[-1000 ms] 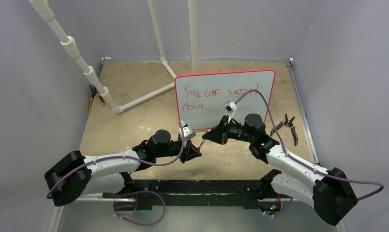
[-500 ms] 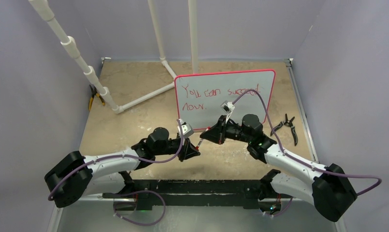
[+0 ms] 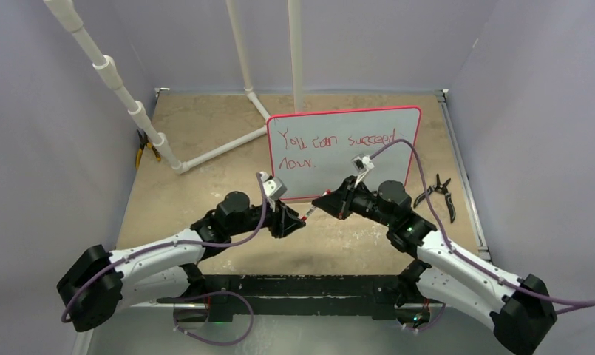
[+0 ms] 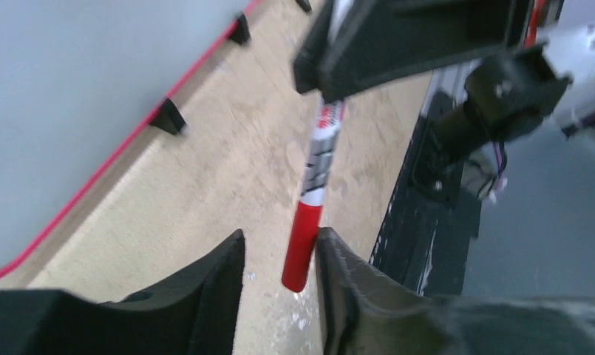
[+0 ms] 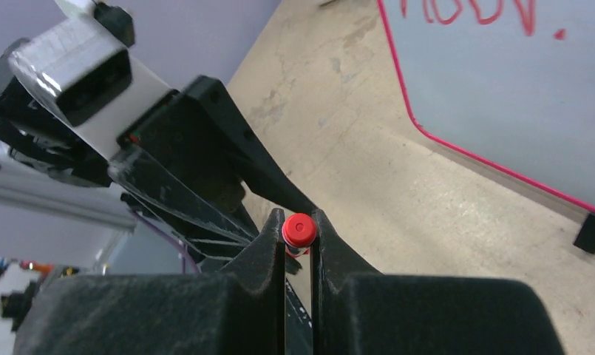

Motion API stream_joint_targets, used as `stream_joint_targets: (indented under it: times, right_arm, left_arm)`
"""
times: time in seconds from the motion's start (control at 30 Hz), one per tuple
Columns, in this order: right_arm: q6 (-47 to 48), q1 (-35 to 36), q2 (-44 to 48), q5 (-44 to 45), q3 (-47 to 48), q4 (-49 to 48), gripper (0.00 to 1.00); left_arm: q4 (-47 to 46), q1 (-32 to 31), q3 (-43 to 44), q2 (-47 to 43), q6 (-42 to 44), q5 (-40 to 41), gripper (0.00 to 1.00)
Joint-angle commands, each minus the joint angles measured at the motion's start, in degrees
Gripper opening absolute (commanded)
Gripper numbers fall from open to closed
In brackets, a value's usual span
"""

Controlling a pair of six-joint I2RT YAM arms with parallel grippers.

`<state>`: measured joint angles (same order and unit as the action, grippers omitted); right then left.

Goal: Write a sentence on the whiteboard
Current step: Close the whiteboard marker, then place the whiteboard marker at the center of the board.

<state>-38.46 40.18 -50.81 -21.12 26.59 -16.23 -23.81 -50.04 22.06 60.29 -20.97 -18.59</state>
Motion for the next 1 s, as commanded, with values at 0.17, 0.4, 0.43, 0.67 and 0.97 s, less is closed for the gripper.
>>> stream_joint_targets:
  times: [0.17,0.4,0.43,0.67,0.97]
  right_arm:
    - [-8.4,0.9,5.1,15.2,-1.2,19.6,0.00]
    - [-10.2,0.3,2.5,23.9,-2.9,23.9,0.00]
    - [-10.7,-0.1,2.1,25.2,-2.8,24.9,0.00]
    - [-15.5,-1.9,-0.5,29.8,-4.0,29.2,0.16]
    - [-18.0,-2.1,3.9,34.5,-3.2,30.7,0.77]
  left_arm:
    - [16.9,11.0,10.3,-6.0,-7.0,10.8,0.64]
    - [33.9,24.4,23.2,-3.6,-3.1,7.5,0.71]
    - [35.1,26.4,24.3,-4.0,-1.9,8.6,0.72]
    - [38.8,32.2,26.3,-6.9,3.7,24.9,0.73]
    - [38.4,32.3,23.7,-10.0,3.7,28.7,0.74]
